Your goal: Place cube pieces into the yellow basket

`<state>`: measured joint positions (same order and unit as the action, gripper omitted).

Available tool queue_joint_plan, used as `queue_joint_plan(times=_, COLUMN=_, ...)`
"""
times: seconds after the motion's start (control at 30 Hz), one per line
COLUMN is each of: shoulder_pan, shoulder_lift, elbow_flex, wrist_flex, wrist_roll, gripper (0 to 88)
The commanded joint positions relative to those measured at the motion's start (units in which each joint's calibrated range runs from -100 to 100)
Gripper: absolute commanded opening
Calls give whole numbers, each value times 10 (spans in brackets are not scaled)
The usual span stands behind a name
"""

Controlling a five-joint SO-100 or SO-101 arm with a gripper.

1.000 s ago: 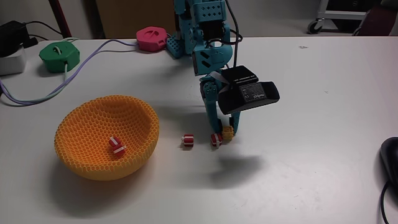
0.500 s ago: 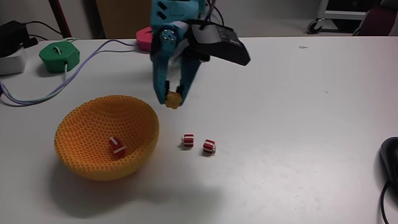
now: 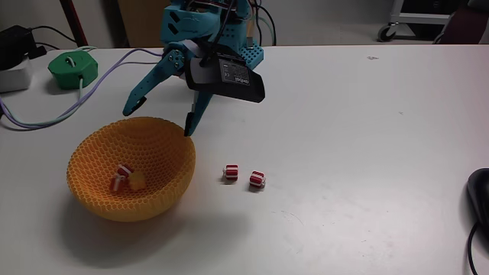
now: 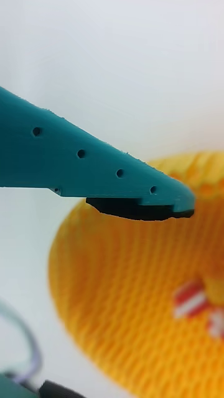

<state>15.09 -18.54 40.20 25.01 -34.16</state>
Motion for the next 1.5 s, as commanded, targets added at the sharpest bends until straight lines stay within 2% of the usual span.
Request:
queue_joint_plan(times=0.0, shoulder_pan=-58, shoulder_lift=-14, elbow_flex=-36, wrist_flex=6, wrist_roll=-51, gripper=503)
queue_joint_plan(times=0.13, shoulder_pan=-184, shoulder_lift=-14, elbow_flex=-31, wrist_flex=-18, wrist_roll=-147, gripper=488)
queue_joint_plan(times=0.27, shoulder_pan=-276, shoulder_lift=41, elbow_flex=62, wrist_flex=-190, wrist_roll=-198, gripper=487)
queue_joint_plan(times=0.63, shoulder_pan=-272, shoulder_lift=190, elbow_flex=91, wrist_flex=-324, wrist_roll=-211, gripper=441)
queue_joint_plan(times=1.3, shoulder_pan=-217, shoulder_lift=344, elbow_flex=-54, wrist_flex=-356, wrist_roll=-190, gripper=362)
queue_joint_plan(times=1.37, shoulder_pan=-217, shoulder_lift=346, elbow_flex=-53, wrist_flex=-356, wrist_roll=-199, gripper=301)
queue_joint_plan(times=1.4, shoulder_pan=-219, shoulder_lift=346, elbow_flex=-50, wrist_flex=-355, wrist_roll=-206, gripper=239)
queue_joint_plan(times=1.47, shoulder_pan=-220, shoulder_lift=346, elbow_flex=-46, wrist_flex=-347, wrist_roll=-211, gripper=31)
